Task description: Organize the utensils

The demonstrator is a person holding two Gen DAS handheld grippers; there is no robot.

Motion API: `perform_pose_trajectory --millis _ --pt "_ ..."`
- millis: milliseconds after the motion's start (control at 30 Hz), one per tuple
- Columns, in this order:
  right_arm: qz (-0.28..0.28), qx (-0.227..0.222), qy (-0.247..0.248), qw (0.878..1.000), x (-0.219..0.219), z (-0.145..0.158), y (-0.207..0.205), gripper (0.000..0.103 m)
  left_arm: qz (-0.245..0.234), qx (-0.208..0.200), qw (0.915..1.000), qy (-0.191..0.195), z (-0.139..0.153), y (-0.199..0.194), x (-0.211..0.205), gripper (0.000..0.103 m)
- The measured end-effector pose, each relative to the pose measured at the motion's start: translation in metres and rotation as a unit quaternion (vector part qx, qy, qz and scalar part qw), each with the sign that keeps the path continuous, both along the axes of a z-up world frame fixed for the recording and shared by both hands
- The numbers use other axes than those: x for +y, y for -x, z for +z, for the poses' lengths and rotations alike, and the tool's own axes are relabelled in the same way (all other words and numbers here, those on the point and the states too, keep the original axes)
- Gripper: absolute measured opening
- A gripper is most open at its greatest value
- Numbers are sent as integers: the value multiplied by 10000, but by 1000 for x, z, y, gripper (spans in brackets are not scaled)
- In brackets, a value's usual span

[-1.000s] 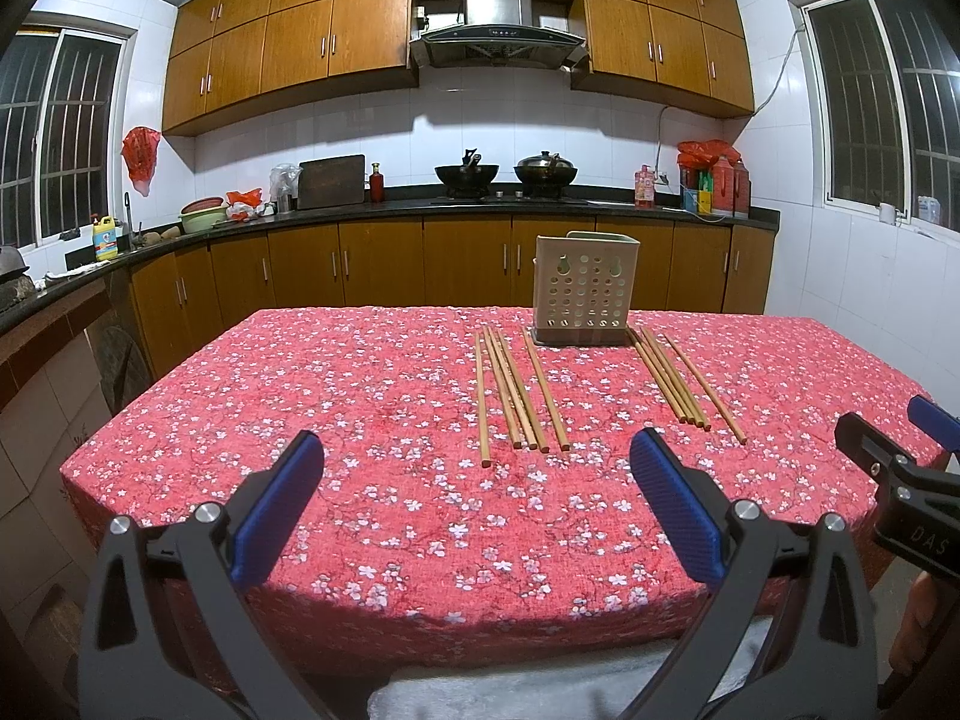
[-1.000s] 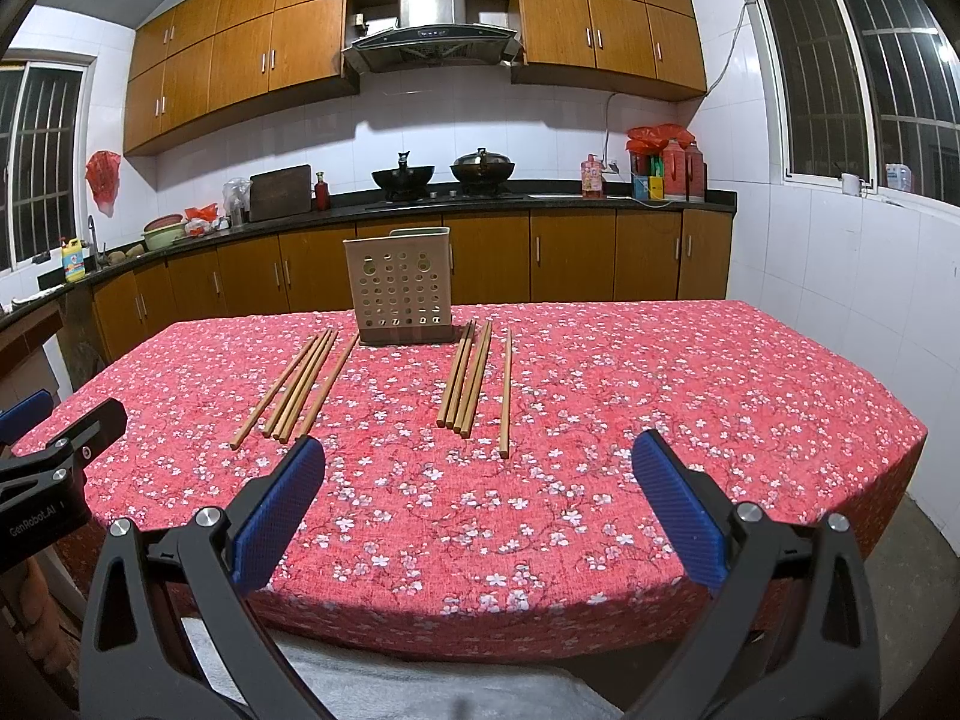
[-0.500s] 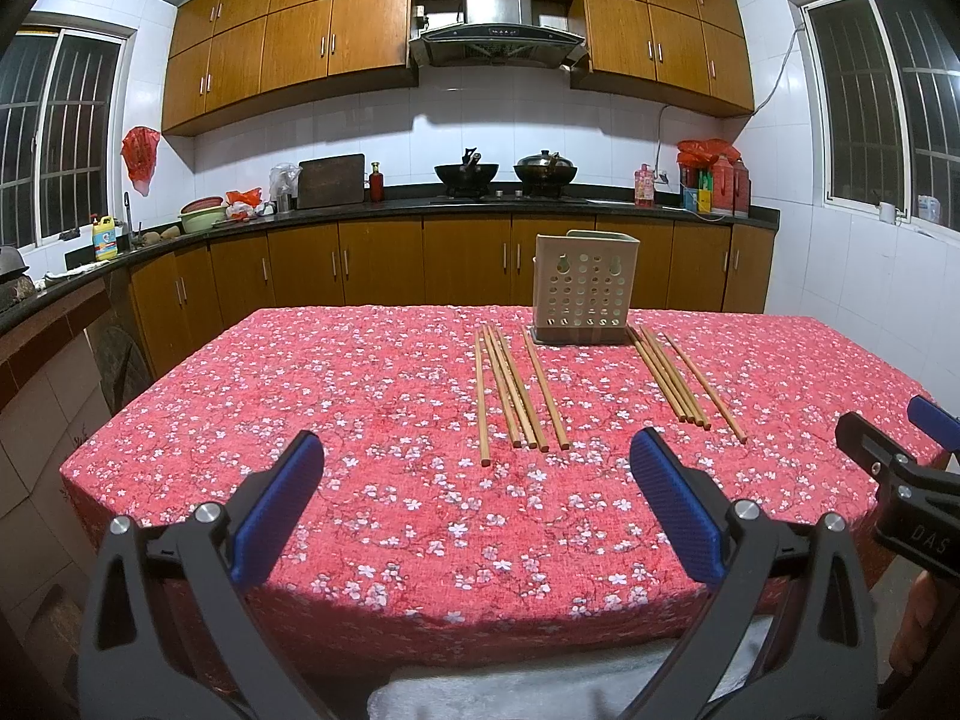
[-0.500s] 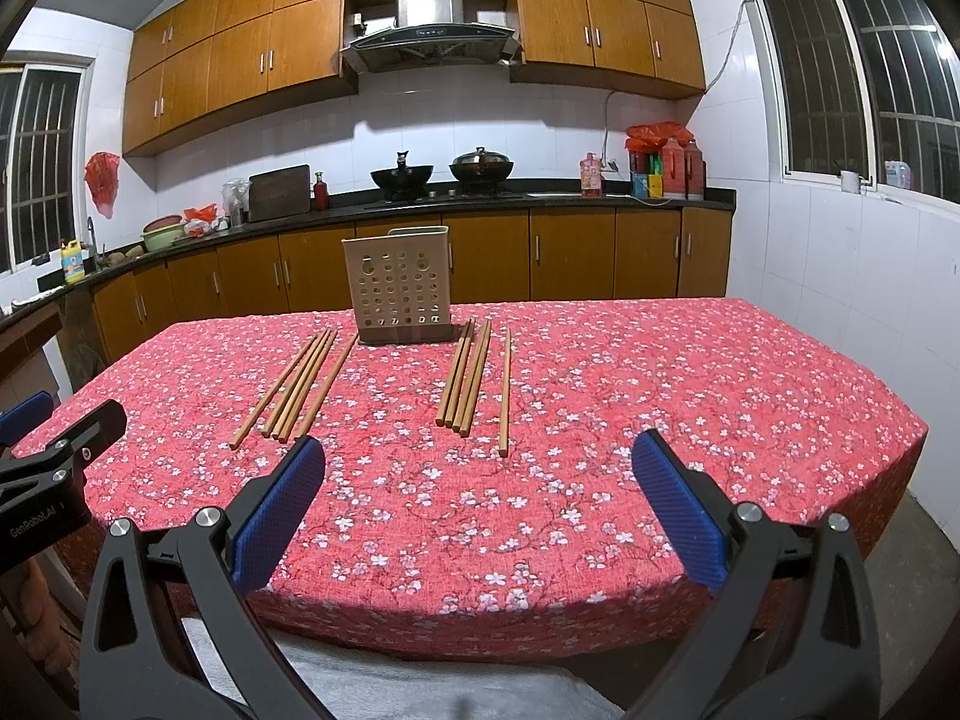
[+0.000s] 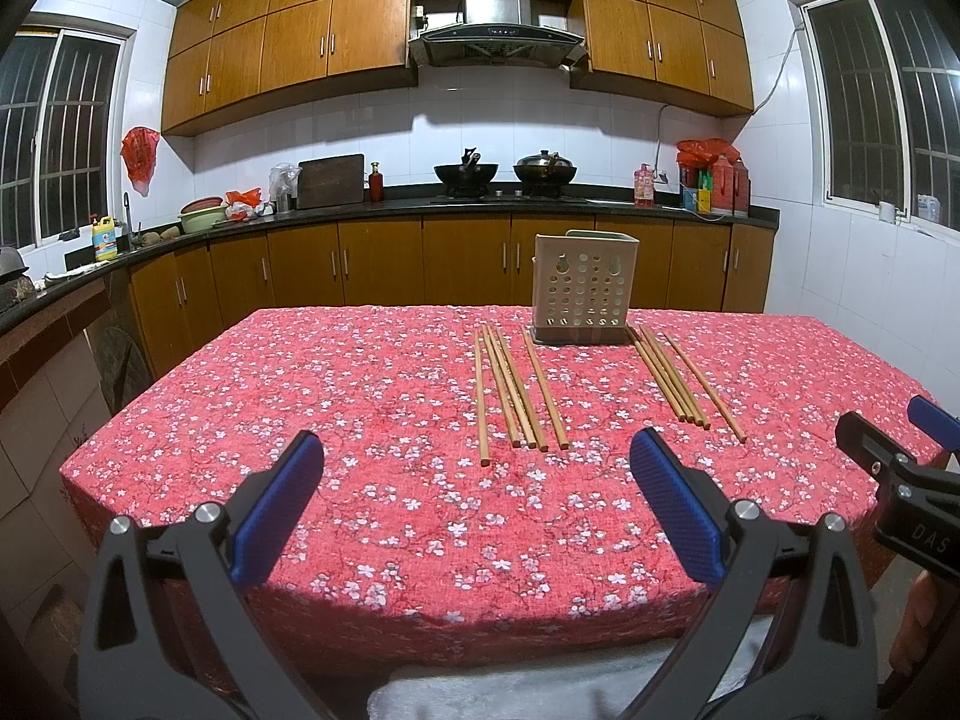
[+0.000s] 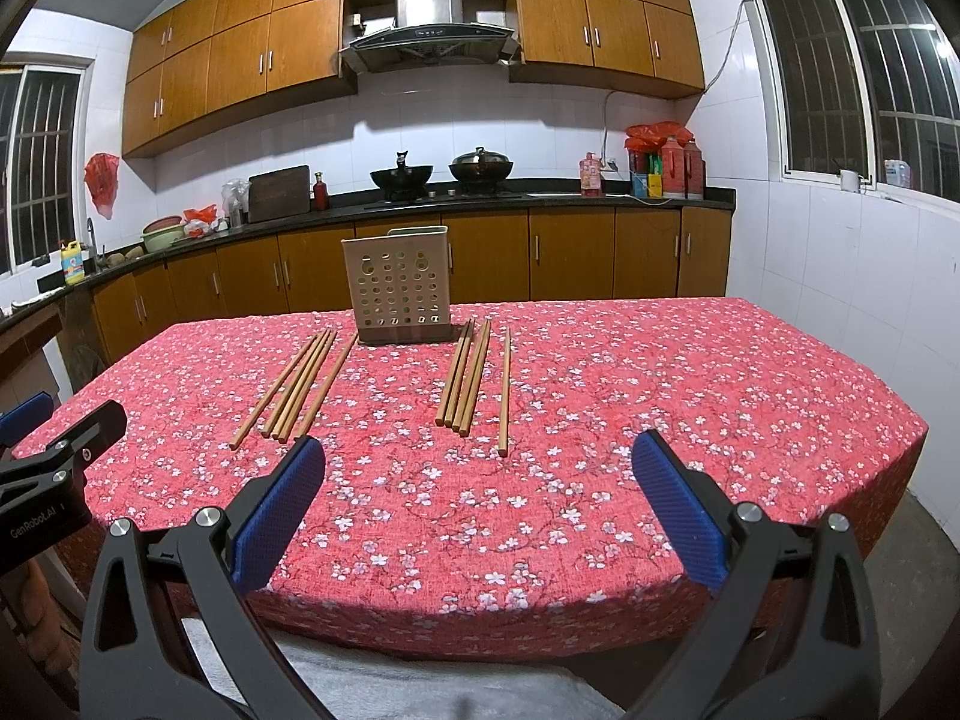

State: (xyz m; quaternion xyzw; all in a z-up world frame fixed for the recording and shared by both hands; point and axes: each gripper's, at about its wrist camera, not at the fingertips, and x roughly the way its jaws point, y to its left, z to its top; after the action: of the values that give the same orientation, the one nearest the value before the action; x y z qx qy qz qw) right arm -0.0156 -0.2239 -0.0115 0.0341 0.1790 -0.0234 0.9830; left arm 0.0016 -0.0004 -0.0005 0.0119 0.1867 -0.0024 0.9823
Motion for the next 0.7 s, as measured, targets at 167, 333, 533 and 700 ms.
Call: perform_pose_trajectory --millis 167,333,533,700 --pt "-1 2 -4 10000 -1 0 0 101 0 0 10000 -2 0 0 0 99" --pt "-1 3 -5 10000 -1 0 1 101 2 2 10000 -2 0 -1 0 99" --pt "-6 46 -44 10000 0 -1 1 101 4 33 10000 1 -1 -3 0 99" --pt "-90 241 -150 9996 -12 -3 -17 101 83 302 9994 119 -2 -25 13 99"
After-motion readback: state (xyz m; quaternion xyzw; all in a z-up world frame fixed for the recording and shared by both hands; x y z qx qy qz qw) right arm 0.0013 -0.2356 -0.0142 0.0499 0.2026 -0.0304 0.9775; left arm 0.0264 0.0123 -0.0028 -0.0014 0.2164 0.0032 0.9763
